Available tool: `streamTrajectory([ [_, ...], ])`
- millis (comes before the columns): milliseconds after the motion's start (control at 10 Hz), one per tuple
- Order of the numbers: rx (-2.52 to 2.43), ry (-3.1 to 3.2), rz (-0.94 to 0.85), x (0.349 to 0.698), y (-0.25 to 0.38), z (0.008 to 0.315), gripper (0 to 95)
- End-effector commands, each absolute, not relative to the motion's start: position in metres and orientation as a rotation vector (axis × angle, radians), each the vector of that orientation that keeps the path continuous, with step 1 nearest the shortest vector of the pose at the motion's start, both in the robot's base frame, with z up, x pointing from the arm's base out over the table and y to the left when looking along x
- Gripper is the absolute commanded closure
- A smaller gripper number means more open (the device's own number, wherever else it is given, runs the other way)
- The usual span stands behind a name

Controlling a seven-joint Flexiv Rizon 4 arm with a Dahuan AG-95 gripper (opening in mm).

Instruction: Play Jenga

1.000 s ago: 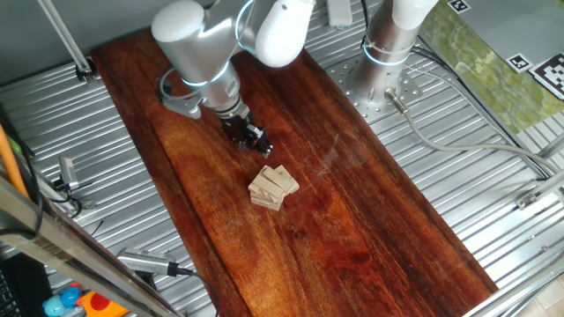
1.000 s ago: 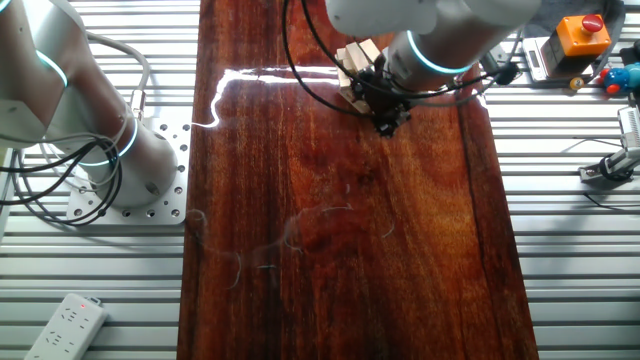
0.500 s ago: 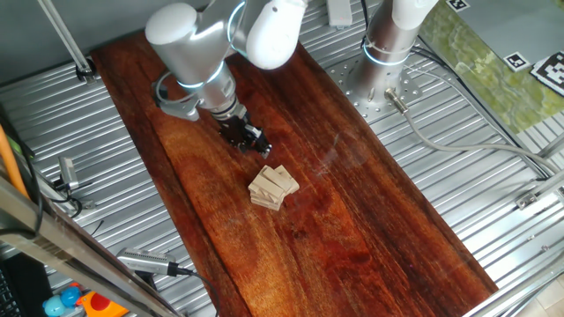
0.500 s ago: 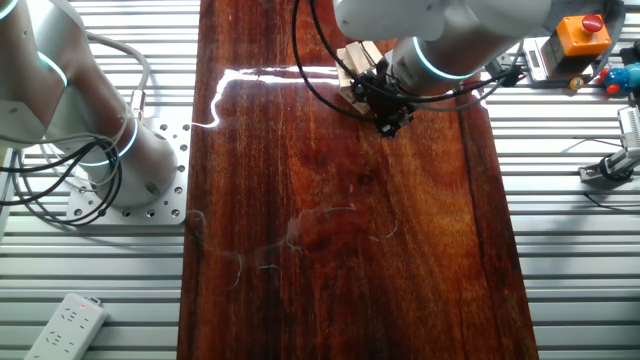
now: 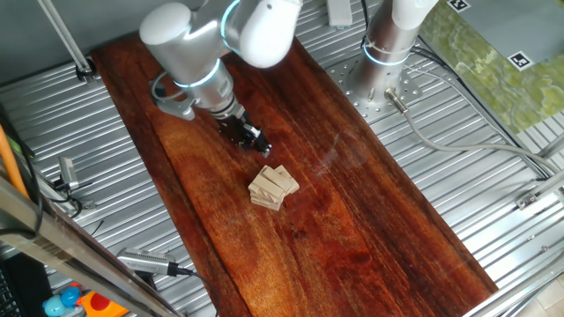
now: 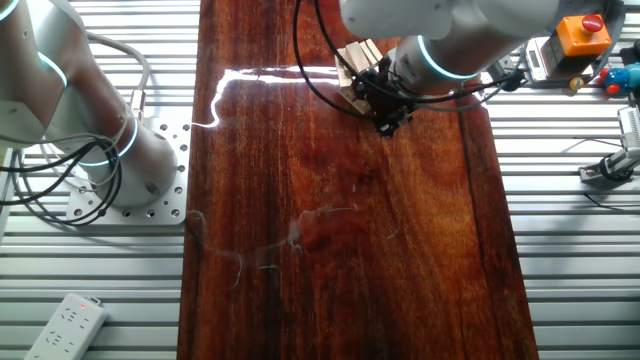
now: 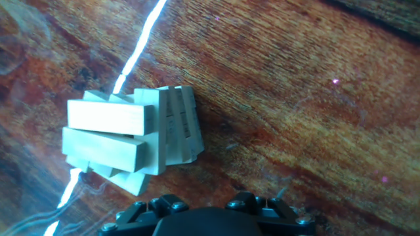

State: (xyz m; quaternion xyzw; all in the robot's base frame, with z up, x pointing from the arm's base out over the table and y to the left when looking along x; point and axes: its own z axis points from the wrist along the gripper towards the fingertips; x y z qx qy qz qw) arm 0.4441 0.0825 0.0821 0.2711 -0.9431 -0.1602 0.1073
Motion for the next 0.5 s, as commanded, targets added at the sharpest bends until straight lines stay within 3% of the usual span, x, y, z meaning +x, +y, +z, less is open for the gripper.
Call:
streamTrajectory([
  [100,0.773,-2.777,-0.489,0.4429,0.0828,0.0830,38.0],
  [500,0.737,-2.779,-0.519,0.4442,0.0840,0.0818,38.0],
])
